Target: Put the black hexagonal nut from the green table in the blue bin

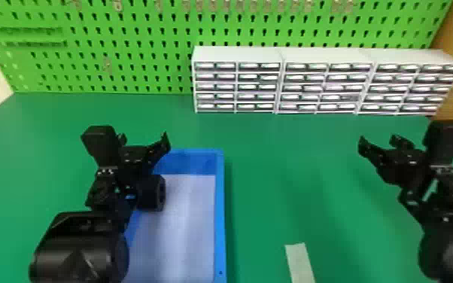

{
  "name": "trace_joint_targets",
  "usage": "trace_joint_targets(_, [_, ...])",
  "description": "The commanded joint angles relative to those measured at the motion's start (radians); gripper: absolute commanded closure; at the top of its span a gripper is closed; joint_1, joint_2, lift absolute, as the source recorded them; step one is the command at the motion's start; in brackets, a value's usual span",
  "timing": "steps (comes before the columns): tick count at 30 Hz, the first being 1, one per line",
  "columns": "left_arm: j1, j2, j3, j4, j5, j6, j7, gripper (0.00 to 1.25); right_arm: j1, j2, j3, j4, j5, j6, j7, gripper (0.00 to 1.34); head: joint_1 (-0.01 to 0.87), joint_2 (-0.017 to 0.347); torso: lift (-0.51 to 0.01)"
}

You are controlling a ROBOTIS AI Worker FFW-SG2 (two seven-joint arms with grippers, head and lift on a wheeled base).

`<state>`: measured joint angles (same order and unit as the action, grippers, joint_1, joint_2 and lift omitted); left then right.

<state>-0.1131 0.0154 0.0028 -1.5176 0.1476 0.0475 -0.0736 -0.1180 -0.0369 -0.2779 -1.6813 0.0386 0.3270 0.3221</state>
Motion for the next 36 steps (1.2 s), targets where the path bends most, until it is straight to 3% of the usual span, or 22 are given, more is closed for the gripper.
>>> trace_joint_targets(1, [0.003, 0.0, 0.002, 0.001, 0.001, 0.0, 0.0, 0.14, 0.008, 0.002, 0.0, 0.0, 0.001, -0.003, 0.0, 0.5, 0.686, 0.051, -0.097])
trace_joint_targets(20, [0.007, 0.0, 0.009, 0.001, 0.004, 0.0, 0.0, 0.14, 0.061, -0.012, -0.015, -0.006, 0.037, -0.171, 0.0, 0.5, 0.686, 0.051, -0.097])
trace_joint_targets(36, [0.006, 0.0, 0.006, -0.001, 0.004, 0.0, 0.0, 0.14, 0.064, 0.005, -0.029, -0.015, 0.03, -0.186, 0.0, 0.5, 0.686, 0.051, -0.097])
